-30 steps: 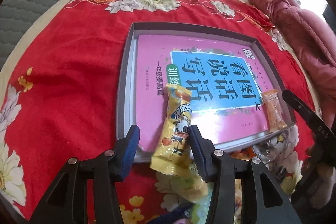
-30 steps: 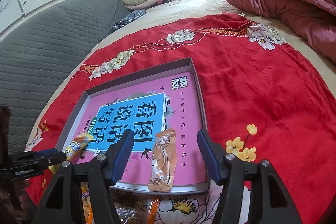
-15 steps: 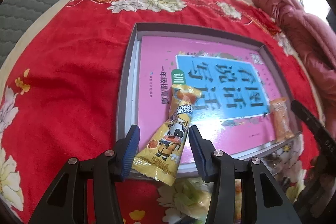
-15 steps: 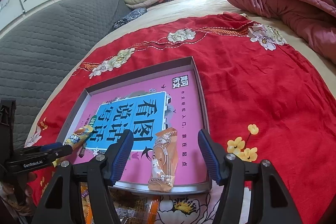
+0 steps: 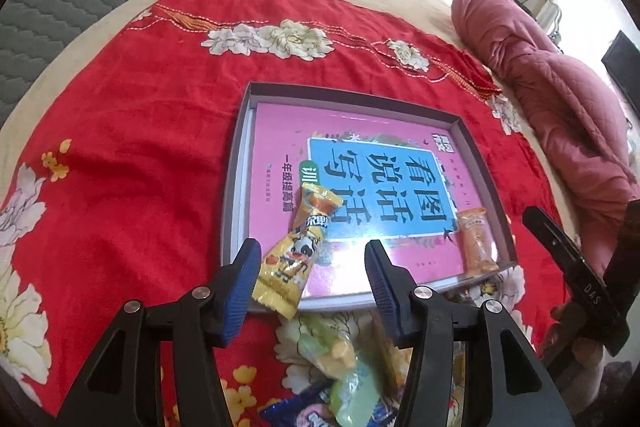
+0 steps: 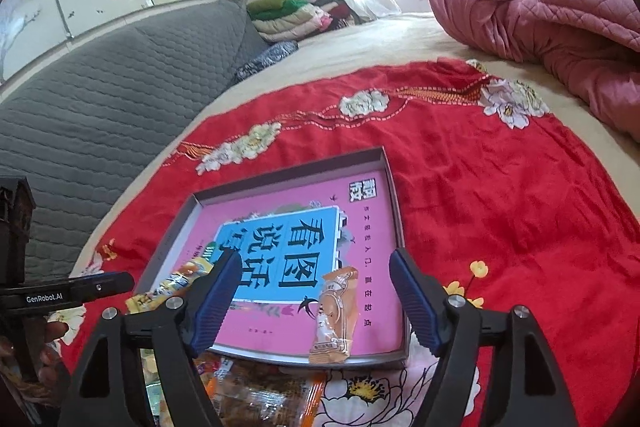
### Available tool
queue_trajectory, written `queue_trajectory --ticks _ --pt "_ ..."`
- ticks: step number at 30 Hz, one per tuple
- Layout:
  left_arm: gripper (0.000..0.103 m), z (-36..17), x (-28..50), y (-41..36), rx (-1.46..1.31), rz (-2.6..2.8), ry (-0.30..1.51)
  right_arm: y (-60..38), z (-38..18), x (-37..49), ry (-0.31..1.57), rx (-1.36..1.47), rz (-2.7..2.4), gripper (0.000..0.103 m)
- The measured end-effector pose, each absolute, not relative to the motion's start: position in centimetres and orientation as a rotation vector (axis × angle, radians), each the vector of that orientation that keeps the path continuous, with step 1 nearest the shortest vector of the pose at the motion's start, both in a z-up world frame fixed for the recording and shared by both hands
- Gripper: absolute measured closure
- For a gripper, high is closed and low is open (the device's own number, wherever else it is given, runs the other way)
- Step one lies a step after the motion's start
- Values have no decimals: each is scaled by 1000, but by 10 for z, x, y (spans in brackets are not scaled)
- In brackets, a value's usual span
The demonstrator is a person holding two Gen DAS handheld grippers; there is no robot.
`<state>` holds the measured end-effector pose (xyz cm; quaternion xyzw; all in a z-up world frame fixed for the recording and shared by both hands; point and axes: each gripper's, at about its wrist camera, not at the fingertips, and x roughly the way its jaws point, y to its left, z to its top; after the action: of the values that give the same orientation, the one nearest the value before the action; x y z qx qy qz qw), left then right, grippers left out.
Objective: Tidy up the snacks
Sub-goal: 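Withdraw both open tools from the tray back toward the snack pile, then grasp the blue biscuit packet with the left tool while the right tool grasps the brown chocolate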
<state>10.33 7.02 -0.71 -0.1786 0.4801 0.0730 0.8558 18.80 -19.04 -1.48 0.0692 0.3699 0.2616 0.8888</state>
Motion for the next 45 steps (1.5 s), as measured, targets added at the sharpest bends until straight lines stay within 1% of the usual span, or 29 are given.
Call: queue_trajectory --ticks 14,27,37,41,45 --pt "47 -1 66 72 -387 135 1025 -203 -6 169 757 156 530 25" --pt "47 -11 47 53 -374 77 1078 -206 -7 145 786 150 512 23" --pt "46 -8 41 48 -363 71 1077 -205 -6 127 796 122 516 23" --pt "41 -12 36 45 -361 68 1092 -205 -6 122 803 115 515 23" --pt "41 -22 28 39 -364 44 1127 -206 -7 118 811 115 517 23"
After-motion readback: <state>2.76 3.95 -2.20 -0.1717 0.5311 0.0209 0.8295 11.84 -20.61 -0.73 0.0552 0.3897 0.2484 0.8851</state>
